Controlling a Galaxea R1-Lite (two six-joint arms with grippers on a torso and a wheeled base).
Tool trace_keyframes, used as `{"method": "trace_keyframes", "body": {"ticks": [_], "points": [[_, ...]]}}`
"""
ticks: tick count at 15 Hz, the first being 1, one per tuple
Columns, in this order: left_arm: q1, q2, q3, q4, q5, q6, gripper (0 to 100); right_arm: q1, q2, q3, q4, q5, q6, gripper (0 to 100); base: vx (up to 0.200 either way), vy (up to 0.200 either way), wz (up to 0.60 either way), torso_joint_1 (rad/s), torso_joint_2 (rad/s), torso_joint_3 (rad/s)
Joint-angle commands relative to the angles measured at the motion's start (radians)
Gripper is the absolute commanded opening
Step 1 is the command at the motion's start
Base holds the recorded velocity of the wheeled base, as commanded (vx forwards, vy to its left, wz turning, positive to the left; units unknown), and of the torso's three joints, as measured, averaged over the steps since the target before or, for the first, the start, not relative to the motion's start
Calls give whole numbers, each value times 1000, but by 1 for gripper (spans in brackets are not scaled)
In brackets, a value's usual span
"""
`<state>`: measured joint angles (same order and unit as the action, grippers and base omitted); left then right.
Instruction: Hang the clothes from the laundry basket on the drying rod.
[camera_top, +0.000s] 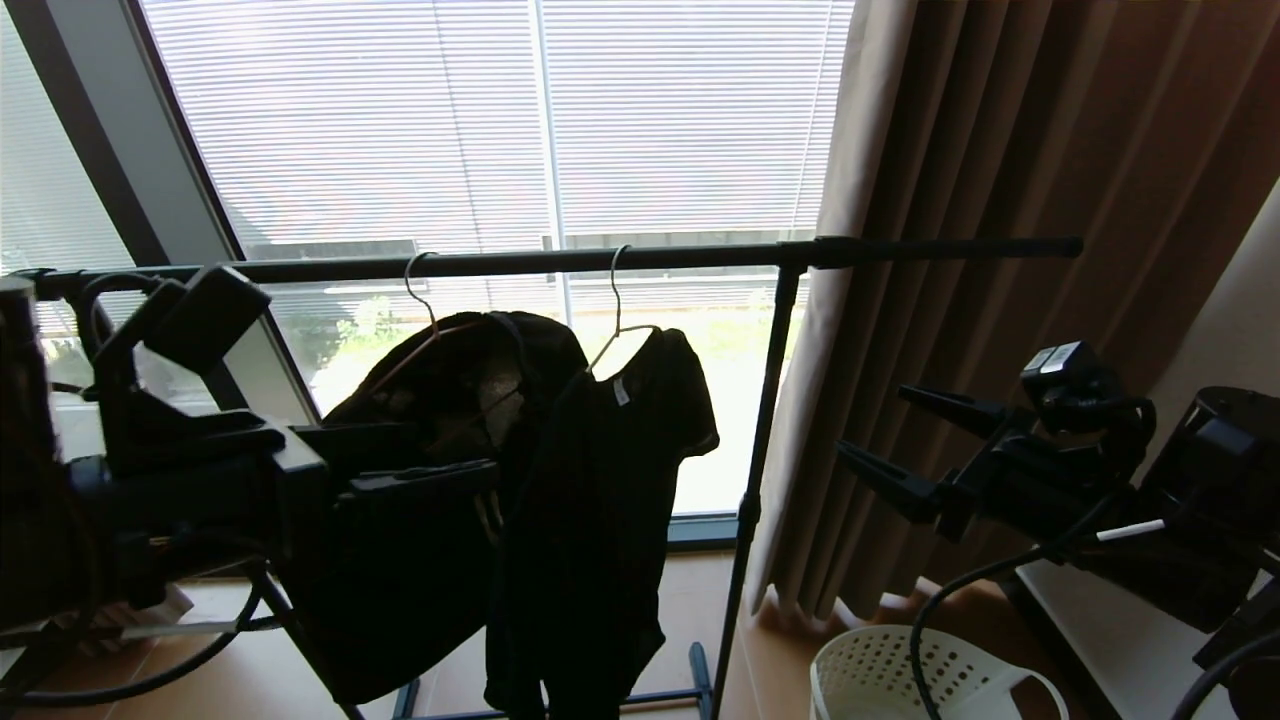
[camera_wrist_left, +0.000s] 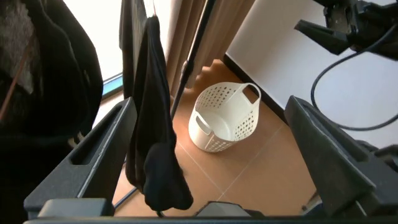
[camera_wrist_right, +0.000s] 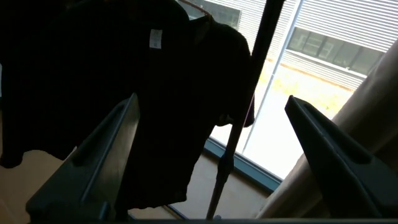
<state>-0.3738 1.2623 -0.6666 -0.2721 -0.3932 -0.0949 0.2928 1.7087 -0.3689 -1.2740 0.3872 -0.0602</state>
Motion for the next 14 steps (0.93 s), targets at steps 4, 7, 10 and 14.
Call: {"method": "trace_keyframes", "body": {"ticks": [4, 7, 10, 14], "points": [[21, -228, 162, 4, 2, 7, 100, 59, -325, -18, 338, -28, -1, 100, 0, 0, 0, 0, 0, 0], [39, -279, 205, 5, 2, 9, 100, 134, -347, -19, 406, -185, -1, 100, 0, 0, 0, 0, 0, 0], [69, -342, 254, 5, 2, 32, 100, 134, -374, 4, 424, -220, 0, 100, 0, 0, 0, 0, 0, 0], [108, -468, 285, 108, 2, 104, 100, 134, -549, 2, 613, -289, 3, 100, 0, 0, 0, 0, 0, 0]]}}
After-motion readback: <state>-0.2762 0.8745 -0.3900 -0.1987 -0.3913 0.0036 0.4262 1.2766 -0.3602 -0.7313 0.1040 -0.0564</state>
